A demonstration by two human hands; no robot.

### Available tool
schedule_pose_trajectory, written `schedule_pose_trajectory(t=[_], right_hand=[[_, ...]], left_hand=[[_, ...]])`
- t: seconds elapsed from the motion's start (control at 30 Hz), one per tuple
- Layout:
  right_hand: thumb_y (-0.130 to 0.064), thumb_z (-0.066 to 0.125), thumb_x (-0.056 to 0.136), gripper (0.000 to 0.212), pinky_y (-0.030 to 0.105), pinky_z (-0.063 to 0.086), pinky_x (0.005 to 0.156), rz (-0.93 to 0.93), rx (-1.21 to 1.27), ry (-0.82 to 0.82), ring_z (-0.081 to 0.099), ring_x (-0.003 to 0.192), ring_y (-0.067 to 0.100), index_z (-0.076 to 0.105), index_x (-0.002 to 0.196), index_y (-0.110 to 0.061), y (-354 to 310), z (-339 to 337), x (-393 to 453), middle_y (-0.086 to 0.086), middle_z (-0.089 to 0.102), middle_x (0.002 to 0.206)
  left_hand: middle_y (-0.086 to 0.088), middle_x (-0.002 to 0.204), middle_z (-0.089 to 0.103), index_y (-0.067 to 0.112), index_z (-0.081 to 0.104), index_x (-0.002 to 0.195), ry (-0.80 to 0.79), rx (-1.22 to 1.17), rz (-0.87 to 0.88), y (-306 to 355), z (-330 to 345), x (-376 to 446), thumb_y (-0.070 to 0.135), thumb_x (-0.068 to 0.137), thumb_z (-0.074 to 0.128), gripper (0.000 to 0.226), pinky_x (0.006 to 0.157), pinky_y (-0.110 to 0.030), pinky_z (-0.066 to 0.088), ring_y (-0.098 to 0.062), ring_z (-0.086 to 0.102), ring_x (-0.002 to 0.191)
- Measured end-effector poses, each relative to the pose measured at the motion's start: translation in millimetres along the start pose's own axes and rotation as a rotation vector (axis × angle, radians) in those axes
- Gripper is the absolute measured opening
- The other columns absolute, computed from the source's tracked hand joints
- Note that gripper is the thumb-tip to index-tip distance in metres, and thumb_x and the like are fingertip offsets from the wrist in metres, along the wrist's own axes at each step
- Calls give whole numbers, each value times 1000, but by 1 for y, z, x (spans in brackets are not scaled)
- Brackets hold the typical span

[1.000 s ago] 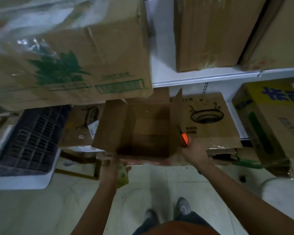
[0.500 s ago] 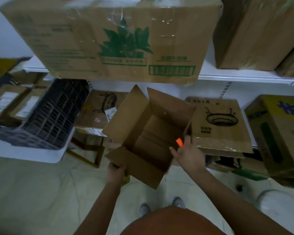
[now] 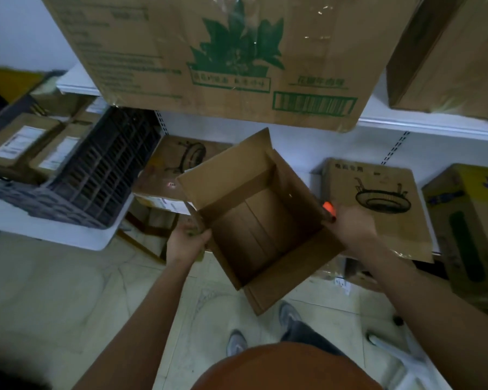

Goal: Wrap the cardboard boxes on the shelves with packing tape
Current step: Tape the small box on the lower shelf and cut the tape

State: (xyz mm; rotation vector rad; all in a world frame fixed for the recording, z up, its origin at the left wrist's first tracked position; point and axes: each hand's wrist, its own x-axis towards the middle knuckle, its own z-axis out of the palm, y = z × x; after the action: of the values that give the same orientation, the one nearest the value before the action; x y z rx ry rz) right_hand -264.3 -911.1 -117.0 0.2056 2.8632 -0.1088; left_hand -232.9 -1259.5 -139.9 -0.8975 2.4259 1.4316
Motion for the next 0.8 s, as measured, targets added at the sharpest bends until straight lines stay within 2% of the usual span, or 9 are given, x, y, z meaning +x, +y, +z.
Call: schedule_pose_trajectory(t=[0.13,0.2,0.3,0.37,0.47,0.53,0.6,0.7,0.8], right_hand=[[-36,61,93,49,33,52,71,-234,-9,-54,64,93,22,41,139,-31,-9,10,25,2,64,108],[-47,66,86,62,38,54,83,-324,3,-146,62,107,24,37,140,-35,-9,24,39,4,62,124],[-65,71,74,95,47,48,101,-462,-56,-303,46,133,28,25,152,-35,-5,39,60,2,35,156],[-68,68,75,99,48,41,108,-544,-138,-311,31,144,28,23,155,-31,-4,43,75,2,16,164],[-68,61,82,83,44,42,105,-560,-209,-326,33,142,29,38,150,-28,-10,41,96,5,16,163],[-62,61,86,61,40,48,92,-564,-242,-310,51,124,30,52,135,-27,-18,41,110,6,34,152],[-43,59,91,38,40,51,87,-546,-241,-278,59,105,32,55,125,-26,-26,43,119,9,40,142],[-35,57,94,47,40,50,89,-541,-264,-296,59,110,33,45,139,-29,-34,36,132,11,26,151],[-34,60,94,59,41,51,90,-597,-289,-288,57,114,33,33,147,-29,-34,29,151,13,14,157]], left_hand=[[4,102,62,27,58,107,0,-4,5,18,24,-4,53,79,77,42,89,-35,54,-15,62,93],[3,102,64,23,64,109,-41,-66,-5,23,40,-4,53,82,74,42,81,-33,56,-16,64,93],[-10,108,69,16,66,115,-44,-232,-84,25,62,1,38,86,75,37,70,-31,56,-24,69,93],[-12,109,67,18,67,112,-32,-232,-99,25,74,5,32,86,77,31,71,-32,56,-26,69,94],[-12,108,68,25,69,98,14,-269,-153,21,88,15,32,81,81,22,83,-43,59,-28,68,96],[-14,106,69,24,69,96,27,-325,-181,21,93,19,27,83,78,16,83,-44,59,-29,69,95],[-17,106,71,20,69,99,30,-408,-184,28,91,14,19,89,71,11,79,-45,61,-31,72,89],[-11,90,77,10,67,105,125,-617,-138,48,73,1,16,99,56,13,58,-33,60,-22,74,70],[-6,77,75,9,65,101,331,-652,10,69,38,-2,16,103,51,16,55,-30,57,-19,70,62]])
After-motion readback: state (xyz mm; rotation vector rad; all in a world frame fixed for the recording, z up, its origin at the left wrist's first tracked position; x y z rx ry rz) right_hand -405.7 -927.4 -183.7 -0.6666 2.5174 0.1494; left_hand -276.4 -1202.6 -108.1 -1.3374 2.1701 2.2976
